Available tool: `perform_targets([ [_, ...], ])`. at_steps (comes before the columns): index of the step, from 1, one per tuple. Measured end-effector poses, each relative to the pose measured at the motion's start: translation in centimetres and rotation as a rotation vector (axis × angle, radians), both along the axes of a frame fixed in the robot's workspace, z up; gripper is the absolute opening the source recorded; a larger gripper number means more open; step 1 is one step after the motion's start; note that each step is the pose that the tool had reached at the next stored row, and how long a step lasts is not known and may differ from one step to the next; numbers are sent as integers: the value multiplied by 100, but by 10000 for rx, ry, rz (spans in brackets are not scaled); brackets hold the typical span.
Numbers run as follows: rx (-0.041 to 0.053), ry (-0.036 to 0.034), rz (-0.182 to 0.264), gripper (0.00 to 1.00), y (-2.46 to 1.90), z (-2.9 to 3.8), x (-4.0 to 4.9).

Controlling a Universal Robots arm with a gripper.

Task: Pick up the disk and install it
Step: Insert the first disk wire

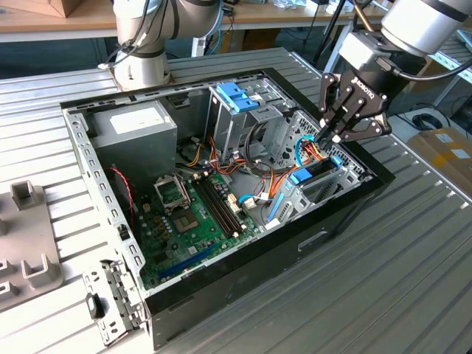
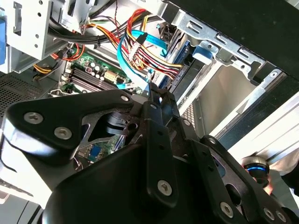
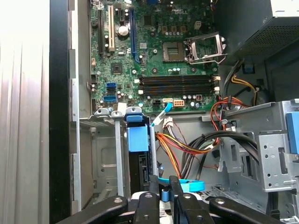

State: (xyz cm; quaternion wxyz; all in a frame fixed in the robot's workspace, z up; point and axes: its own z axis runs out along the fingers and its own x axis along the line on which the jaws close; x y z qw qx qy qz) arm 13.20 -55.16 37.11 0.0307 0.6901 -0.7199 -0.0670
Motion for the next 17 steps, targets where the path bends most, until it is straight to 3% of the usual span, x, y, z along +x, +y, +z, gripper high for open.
perform_targets([
  [4,-22,0,0,28,0,-2,0],
  [6,-31,0,0,40,0,-4,0],
  [9,-42,0,0,40,0,-2,0],
  [13,-42,0,-1,40,0,103,0],
  [17,-65,1,-1,40,7,128,0],
])
